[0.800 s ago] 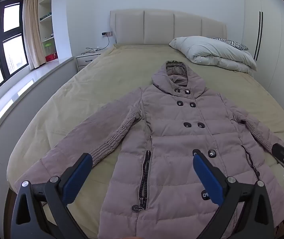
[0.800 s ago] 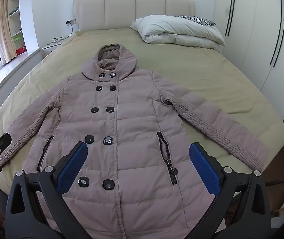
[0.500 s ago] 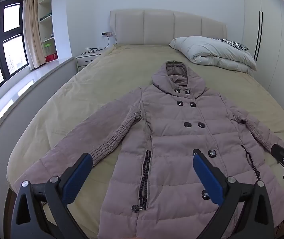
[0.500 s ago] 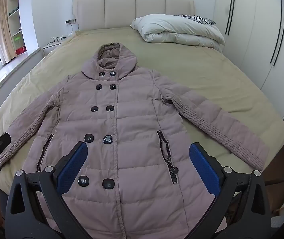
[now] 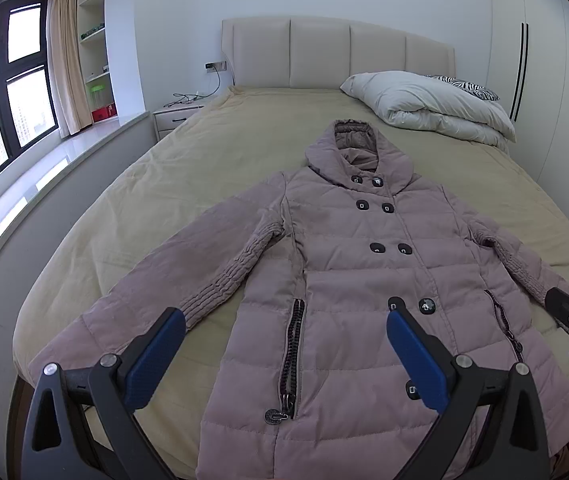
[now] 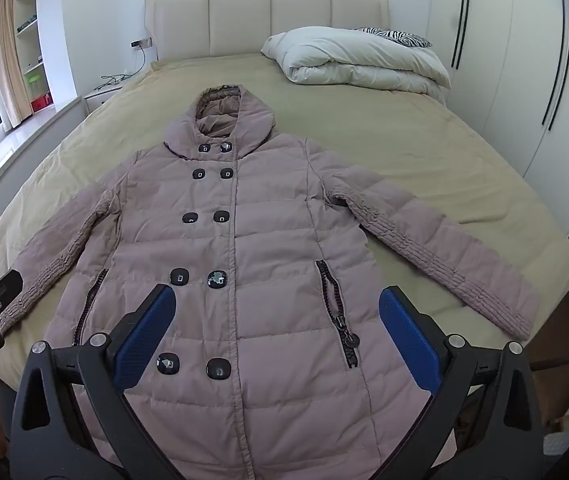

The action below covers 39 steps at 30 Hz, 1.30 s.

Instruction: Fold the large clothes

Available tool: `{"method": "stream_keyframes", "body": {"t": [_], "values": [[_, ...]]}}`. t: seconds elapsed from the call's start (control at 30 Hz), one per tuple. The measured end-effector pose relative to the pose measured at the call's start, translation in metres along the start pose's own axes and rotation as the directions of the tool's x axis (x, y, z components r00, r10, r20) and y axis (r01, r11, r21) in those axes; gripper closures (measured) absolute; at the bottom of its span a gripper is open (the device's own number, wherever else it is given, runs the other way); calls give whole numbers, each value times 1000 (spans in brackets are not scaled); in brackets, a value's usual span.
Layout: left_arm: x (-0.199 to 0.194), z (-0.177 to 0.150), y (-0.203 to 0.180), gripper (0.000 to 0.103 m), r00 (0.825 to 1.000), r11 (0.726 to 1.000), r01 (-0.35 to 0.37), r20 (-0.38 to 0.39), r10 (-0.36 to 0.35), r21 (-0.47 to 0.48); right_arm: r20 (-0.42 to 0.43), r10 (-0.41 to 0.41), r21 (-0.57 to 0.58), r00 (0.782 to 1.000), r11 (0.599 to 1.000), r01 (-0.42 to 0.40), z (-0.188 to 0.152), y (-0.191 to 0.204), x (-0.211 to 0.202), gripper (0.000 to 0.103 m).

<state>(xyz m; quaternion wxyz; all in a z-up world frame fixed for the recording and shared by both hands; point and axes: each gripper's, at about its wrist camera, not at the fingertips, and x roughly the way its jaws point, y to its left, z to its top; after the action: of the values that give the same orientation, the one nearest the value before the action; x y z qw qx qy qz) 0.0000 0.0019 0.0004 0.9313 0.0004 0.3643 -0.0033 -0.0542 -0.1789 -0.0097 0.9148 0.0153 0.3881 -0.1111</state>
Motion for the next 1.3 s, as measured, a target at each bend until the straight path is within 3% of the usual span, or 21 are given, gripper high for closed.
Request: {"method": "stream_keyframes", "body": {"t": [1.3], "values": [[-1,-4,0,0,1000,1000,0,-5,0,2,-8,4,6,1000,1000,-4,-4,3,4,0]]}}
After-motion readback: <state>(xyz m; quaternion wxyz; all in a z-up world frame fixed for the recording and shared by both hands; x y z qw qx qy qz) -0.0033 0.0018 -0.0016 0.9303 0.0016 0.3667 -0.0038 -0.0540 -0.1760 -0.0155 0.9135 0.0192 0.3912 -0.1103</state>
